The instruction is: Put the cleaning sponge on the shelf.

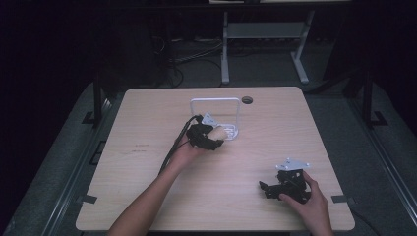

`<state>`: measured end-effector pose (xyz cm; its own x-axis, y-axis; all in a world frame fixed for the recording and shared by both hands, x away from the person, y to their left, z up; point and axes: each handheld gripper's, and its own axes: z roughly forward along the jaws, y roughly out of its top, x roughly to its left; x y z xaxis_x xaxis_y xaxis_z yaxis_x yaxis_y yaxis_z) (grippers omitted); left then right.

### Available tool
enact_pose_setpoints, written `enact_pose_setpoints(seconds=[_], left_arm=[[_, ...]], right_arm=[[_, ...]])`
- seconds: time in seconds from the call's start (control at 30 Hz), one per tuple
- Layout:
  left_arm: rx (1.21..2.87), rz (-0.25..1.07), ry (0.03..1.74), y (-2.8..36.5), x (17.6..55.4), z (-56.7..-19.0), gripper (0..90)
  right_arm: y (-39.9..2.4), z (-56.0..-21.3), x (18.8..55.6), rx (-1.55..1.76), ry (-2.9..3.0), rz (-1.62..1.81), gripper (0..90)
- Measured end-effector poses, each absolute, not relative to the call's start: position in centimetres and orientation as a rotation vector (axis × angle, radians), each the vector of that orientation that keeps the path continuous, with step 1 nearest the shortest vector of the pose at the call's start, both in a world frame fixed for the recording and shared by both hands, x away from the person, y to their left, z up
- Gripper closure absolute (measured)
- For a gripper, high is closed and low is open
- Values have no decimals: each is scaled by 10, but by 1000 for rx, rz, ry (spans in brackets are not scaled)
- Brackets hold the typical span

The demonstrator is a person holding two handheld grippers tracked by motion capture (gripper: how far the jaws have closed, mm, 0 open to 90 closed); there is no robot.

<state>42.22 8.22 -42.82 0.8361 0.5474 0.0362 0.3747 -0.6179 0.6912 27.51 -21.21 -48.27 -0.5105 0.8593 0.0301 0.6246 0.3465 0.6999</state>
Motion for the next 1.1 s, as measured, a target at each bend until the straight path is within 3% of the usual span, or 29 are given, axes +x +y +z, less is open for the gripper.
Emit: enact_pose_setpoints(seconds=[1.1], left_arm=[[2325,346,769,51,461,-452,413]], right_arm=[[-212,-483,275,1313,2271,954,10]])
